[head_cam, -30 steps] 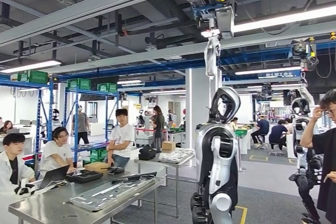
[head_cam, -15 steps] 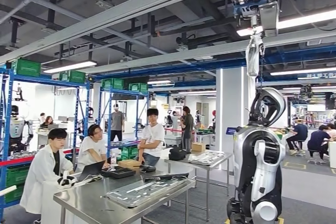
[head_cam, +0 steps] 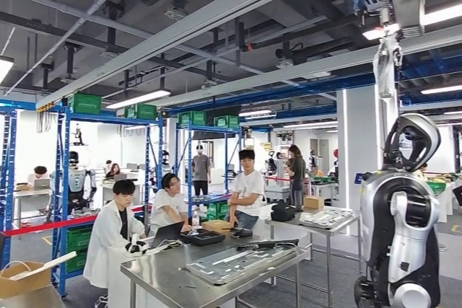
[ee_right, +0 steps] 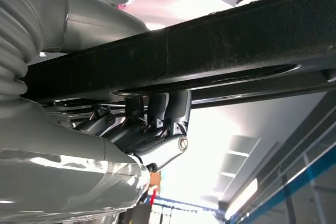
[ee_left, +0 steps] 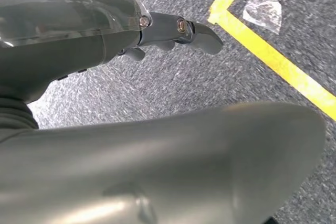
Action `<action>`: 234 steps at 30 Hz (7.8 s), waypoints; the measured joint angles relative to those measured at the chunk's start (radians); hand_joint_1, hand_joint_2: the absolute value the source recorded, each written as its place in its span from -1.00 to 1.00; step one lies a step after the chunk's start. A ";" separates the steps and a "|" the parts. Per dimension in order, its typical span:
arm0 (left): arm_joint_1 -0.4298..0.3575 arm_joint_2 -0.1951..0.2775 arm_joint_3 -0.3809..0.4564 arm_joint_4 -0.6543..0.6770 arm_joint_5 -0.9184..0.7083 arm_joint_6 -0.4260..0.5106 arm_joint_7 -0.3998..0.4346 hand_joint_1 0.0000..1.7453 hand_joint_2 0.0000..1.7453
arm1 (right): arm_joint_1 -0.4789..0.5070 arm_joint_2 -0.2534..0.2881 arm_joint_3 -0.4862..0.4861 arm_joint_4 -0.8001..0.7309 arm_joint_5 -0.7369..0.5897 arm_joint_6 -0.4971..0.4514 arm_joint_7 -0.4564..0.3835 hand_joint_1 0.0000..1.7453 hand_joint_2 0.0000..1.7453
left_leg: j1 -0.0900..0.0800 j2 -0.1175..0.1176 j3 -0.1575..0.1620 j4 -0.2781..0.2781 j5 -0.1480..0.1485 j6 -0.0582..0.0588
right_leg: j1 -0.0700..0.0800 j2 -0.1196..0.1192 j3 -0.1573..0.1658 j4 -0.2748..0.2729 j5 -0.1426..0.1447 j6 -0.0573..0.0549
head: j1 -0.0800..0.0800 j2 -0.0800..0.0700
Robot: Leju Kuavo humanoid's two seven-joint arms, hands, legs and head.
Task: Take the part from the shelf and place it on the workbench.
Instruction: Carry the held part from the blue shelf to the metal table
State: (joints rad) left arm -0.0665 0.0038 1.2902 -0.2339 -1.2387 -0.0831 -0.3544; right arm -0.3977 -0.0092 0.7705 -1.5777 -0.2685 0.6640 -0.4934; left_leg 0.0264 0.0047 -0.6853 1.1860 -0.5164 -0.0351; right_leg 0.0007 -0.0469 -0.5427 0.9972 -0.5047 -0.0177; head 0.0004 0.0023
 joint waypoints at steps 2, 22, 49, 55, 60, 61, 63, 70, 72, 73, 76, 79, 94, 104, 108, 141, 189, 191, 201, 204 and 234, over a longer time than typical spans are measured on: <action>-0.003 -0.001 0.000 0.000 0.000 0.000 0.000 -1.00 1.00 | -0.003 0.002 0.000 -0.001 -0.002 0.000 0.001 1.00 1.00 | -0.004 0.035 0.060 -0.117 0.043 0.002 | 0.004 -0.015 0.004 0.004 -0.007 0.011 | 0.000 0.000; 0.000 0.000 0.000 0.000 -0.007 0.007 -0.002 -1.00 1.00 | -0.016 0.009 -0.003 -0.012 -0.006 0.001 0.011 1.00 1.00 | -0.021 -0.098 0.066 -0.157 0.052 0.042 | 0.005 0.084 -0.018 0.009 0.010 -0.002 | 0.000 0.000; -0.012 -0.008 0.000 0.000 -0.018 0.008 -0.027 -1.00 1.00 | -0.026 -0.001 -0.005 -0.008 -0.033 0.005 0.026 1.00 1.00 | -0.025 -0.090 0.078 -0.159 0.052 0.057 | 0.013 0.105 -0.042 0.037 0.019 0.001 | -0.001 0.000; -0.005 -0.009 0.000 0.000 -0.019 0.007 -0.027 -1.00 1.00 | -0.029 0.006 -0.006 -0.010 -0.036 0.000 0.029 1.00 1.00 | -0.023 -0.053 0.032 -0.076 -0.003 0.034 | 0.004 0.061 -0.024 -0.005 0.025 -0.006 | -0.001 0.000; -0.006 -0.009 0.000 0.000 -0.019 0.007 -0.027 -1.00 1.00 | -0.019 0.007 -0.006 -0.009 -0.036 -0.001 0.033 1.00 1.00 | -0.001 -0.015 -0.031 0.063 -0.039 0.004 | 0.001 0.009 -0.023 -0.004 0.021 -0.002 | -0.001 0.000; -0.005 -0.009 0.000 0.000 -0.019 0.007 -0.027 -1.00 1.00 | -0.019 0.007 -0.006 -0.009 -0.037 -0.001 0.033 1.00 1.00 | 0.005 -0.006 0.000 0.004 -0.006 -0.002 | 0.000 0.002 -0.022 -0.002 0.018 0.002 | -0.001 0.000; -0.006 -0.010 0.000 0.000 -0.019 0.007 -0.028 -1.00 1.00 | -0.019 0.007 -0.006 -0.008 -0.042 0.001 0.035 1.00 1.00 | 0.008 0.011 0.062 -0.111 0.036 -0.008 | 0.000 -0.007 -0.023 0.007 0.010 0.016 | -0.002 0.000; -0.006 -0.011 0.000 0.000 -0.018 0.007 -0.030 -1.00 1.00 | -0.022 0.008 -0.007 -0.008 -0.056 0.005 0.042 1.00 1.00 | -0.002 0.006 0.082 -0.154 0.042 0.045 | -0.009 0.014 -0.050 0.086 -0.049 0.050 | -0.002 0.000; -0.009 -0.011 0.000 0.000 -0.018 0.007 -0.030 -1.00 1.00 | -0.020 0.007 -0.007 -0.008 -0.056 0.005 0.042 1.00 1.00 | -0.006 0.002 0.082 -0.153 0.042 0.053 | -0.009 0.034 -0.113 0.224 -0.112 0.049 | -0.002 0.000; -0.010 -0.011 0.000 0.000 -0.018 0.007 -0.030 -1.00 1.00 | -0.019 0.006 -0.007 -0.007 -0.055 0.006 0.042 1.00 1.00 | -0.010 -0.001 0.082 -0.153 0.041 0.054 | -0.009 0.037 -0.141 0.279 -0.128 0.048 | -0.002 0.000; -0.011 -0.011 0.000 0.000 -0.018 0.007 -0.035 -1.00 1.00 | -0.018 0.005 -0.007 -0.007 -0.053 0.005 0.042 1.00 1.00 | -0.019 -0.012 0.086 -0.153 0.040 0.057 | -0.002 0.042 -0.126 0.232 -0.069 0.033 | -0.002 0.000; -0.013 -0.014 0.000 0.000 -0.019 0.007 -0.038 -1.00 1.00 | -0.023 0.005 -0.008 -0.008 -0.052 0.004 0.042 1.00 1.00 | -0.021 -0.021 0.086 -0.152 0.040 0.055 | 0.012 0.052 -0.049 0.052 0.012 0.010 | -0.002 0.000; -0.009 -0.016 0.000 0.000 -0.021 0.007 -0.038 -1.00 1.00 | -0.033 0.010 -0.007 -0.006 -0.052 0.004 0.041 1.00 1.00 | 0.010 -0.010 0.071 -0.116 0.032 -0.005 | -0.002 0.038 -0.032 0.014 0.015 0.019 | -0.002 0.000; -0.011 -0.017 0.000 0.000 -0.021 0.006 -0.039 -1.00 1.00 | -0.033 0.010 -0.007 -0.006 -0.052 0.004 0.041 1.00 1.00 | -0.008 -0.012 0.082 -0.144 0.032 0.054 | -0.008 0.042 -0.167 0.297 -0.115 0.045 | -0.003 0.000; -0.012 -0.018 0.000 0.000 -0.021 0.006 -0.039 -1.00 1.00 | -0.035 0.010 -0.007 -0.006 -0.052 0.004 0.041 1.00 1.00 | -0.018 -0.017 0.089 -0.144 0.028 0.058 | 0.007 0.045 -0.104 0.144 -0.009 0.016 | -0.003 0.000; -0.013 -0.020 0.000 0.000 -0.017 0.003 -0.042 -1.00 1.00 | -0.038 0.016 -0.008 -0.011 -0.054 0.007 0.041 1.00 1.00 | -0.011 -0.019 0.114 -0.149 0.002 0.051 | 0.019 0.048 -0.085 0.045 0.045 0.006 | -0.003 0.000; -0.003 -0.009 0.000 0.001 -0.009 0.000 -0.045 -1.00 1.00 | -0.020 0.041 -0.003 -0.021 -0.045 -0.004 0.053 1.00 1.00 | -0.002 -0.010 0.068 -0.136 0.026 0.034 | 0.011 0.050 0.006 0.018 -0.025 0.021 | -0.006 0.001; -0.002 -0.008 0.000 0.001 -0.009 0.000 -0.046 -1.00 1.00 | -0.021 0.041 -0.003 -0.024 -0.045 -0.004 0.053 1.00 1.00 | -0.002 -0.010 0.076 -0.139 0.024 0.046 | 0.008 0.049 0.001 0.040 -0.037 0.029 | -0.006 0.000; -0.006 -0.007 0.000 0.001 -0.009 0.000 -0.048 -1.00 1.00 | -0.024 0.039 -0.003 -0.027 -0.050 -0.004 0.053 1.00 1.00 | -0.009 -0.015 0.141 -0.146 -0.025 0.055 | 0.020 0.048 -0.105 0.084 0.025 0.010 | -0.006 0.000; -0.005 -0.007 0.000 0.001 -0.009 0.000 -0.048 -1.00 1.00 | -0.029 0.039 -0.004 -0.026 -0.054 -0.004 0.053 1.00 1.00 | -0.007 -0.014 0.155 -0.152 -0.027 0.040 | 0.030 0.049 -0.082 0.029 0.024 -0.010 | -0.005 0.000; -0.006 -0.010 0.000 0.001 -0.016 0.000 -0.049 -1.00 1.00 | -0.016 0.043 -0.033 -0.024 -0.100 -0.002 0.053 1.00 1.00 | 0.001 -0.010 0.177 -0.159 -0.052 0.039 | 0.023 0.048 -0.121 0.044 0.048 0.004 | -0.006 0.000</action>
State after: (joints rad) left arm -0.0729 -0.0065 1.2905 -0.2331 -1.2543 -0.0828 -0.4037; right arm -0.4138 0.0341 0.7378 -1.6016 -0.3684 0.6621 -0.4405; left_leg 0.0278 -0.0049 -0.5088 1.0267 -0.5687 0.0037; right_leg 0.0240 0.0009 -0.6634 1.0415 -0.4571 -0.0133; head -0.0059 0.0025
